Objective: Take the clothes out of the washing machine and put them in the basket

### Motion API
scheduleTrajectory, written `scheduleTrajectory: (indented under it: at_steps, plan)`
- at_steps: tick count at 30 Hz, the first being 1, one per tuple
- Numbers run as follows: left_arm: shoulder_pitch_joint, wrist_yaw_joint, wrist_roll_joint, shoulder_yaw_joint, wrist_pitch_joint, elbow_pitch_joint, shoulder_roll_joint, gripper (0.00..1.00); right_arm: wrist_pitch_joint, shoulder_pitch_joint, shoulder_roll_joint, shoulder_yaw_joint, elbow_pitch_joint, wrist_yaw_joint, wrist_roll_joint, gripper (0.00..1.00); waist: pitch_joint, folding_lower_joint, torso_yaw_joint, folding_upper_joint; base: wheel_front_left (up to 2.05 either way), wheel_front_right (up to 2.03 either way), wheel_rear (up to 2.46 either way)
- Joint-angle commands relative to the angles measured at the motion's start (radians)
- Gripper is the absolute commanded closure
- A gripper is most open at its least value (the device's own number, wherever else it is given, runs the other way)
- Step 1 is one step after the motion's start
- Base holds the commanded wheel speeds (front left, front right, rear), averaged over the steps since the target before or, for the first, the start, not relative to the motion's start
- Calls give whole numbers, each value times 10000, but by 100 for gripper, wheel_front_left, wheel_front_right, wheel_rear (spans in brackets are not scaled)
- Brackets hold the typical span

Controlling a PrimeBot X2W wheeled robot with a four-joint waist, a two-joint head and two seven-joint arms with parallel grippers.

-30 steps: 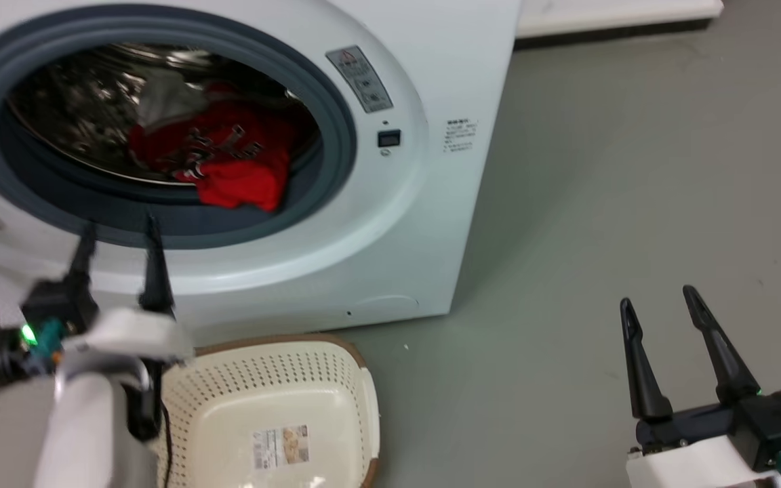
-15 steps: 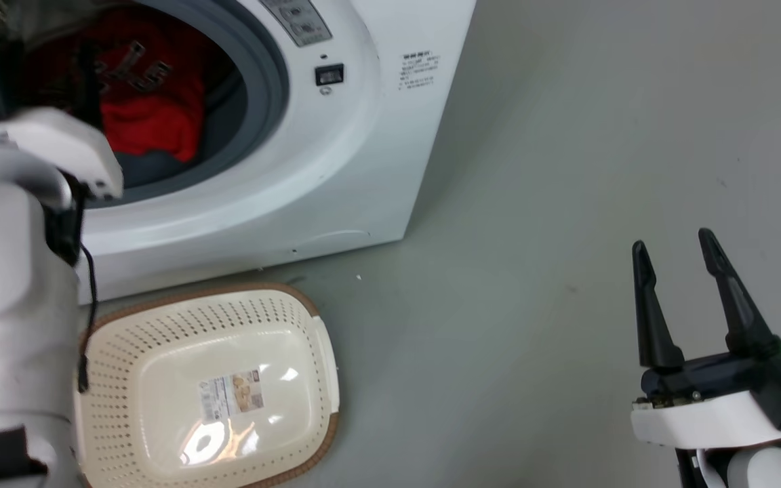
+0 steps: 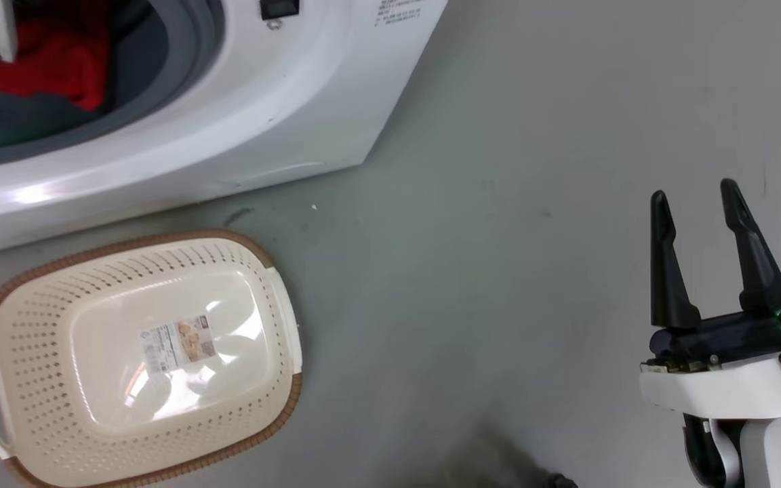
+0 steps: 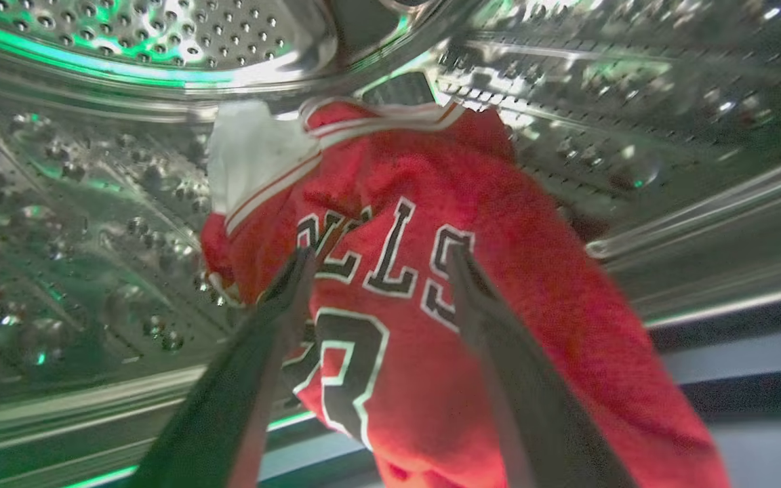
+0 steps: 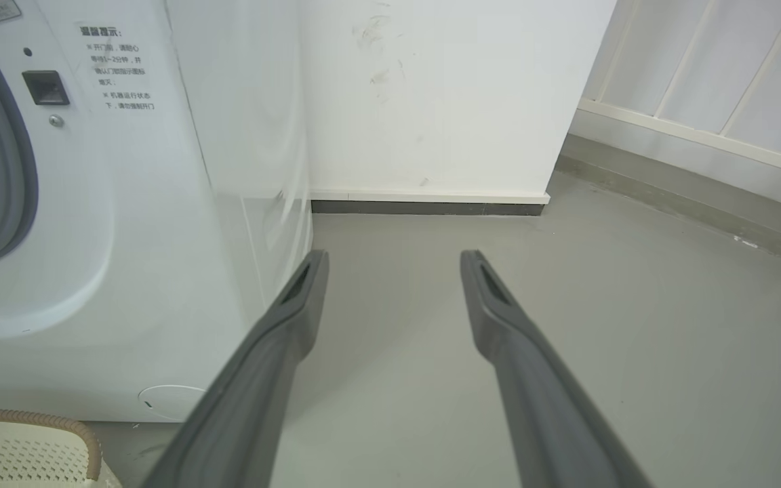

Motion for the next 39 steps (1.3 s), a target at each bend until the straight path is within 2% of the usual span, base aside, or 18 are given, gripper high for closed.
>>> scheduleTrajectory:
  at_steps: [1, 5, 6, 13, 22, 23, 24, 29, 33, 39]
  plan:
    - [-306, 7, -239, -318, 441, 7, 270, 0, -25, -228, 10, 38, -81, -7, 90, 0, 497, -2, -195, -1, 0, 0, 0]
    - [-837, 4, -879, -1125, 1679, -151, 635, 0, -25, -411, 9, 74, -150, -7, 248, 0, 977, -2, -272, -1, 0, 0, 0]
    - [-837, 4, -879, -1125, 1679, -151, 635, 0, -25, -411, 9, 74, -150, -7, 248, 0, 977, -2, -272, -1, 0, 0, 0]
    - [-1397, 3, -1704, -1726, 3690, -294, 1097, 0, -25, -773, 9, 150, -307, -7, 414, 0, 1633, -2, -428, -1, 0, 0, 0]
    - [-1317, -7, -1964, -2080, 4771, -735, 1268, 0, -25, -939, 9, 196, -346, -7, 517, 0, 1995, -2, -476, -1, 0, 0, 0]
    - [-1251, -9, -1959, -2137, 4807, -815, 1301, 59, -25, -944, 9, 199, -326, -7, 501, 0, 1974, -2, -466, -1, 0, 0, 0]
    - [-1199, -7, -1969, -2161, 4782, -906, 1338, 100, -25, -944, 9, 198, -307, -7, 477, 0, 1940, -2, -447, -1, 0, 0, 0]
    - [-934, 29, -2162, -2093, 4231, -1191, 1386, 100, -25, -951, 7, 220, -258, -7, 368, 0, 1568, -2, -344, -1, 0, 0, 0]
    - [-446, 40, -2072, -2230, 3074, -1386, 1436, 100, -25, -849, 7, 222, -222, -7, 272, 0, 1089, -2, -276, -1, 0, 0, 0]
    - [825, 23, -2393, -2274, 923, -1182, 1170, 100, -25, -450, 5, 321, 5, -7, 60, 0, -24, -2, -137, -1, 0, 0, 0]
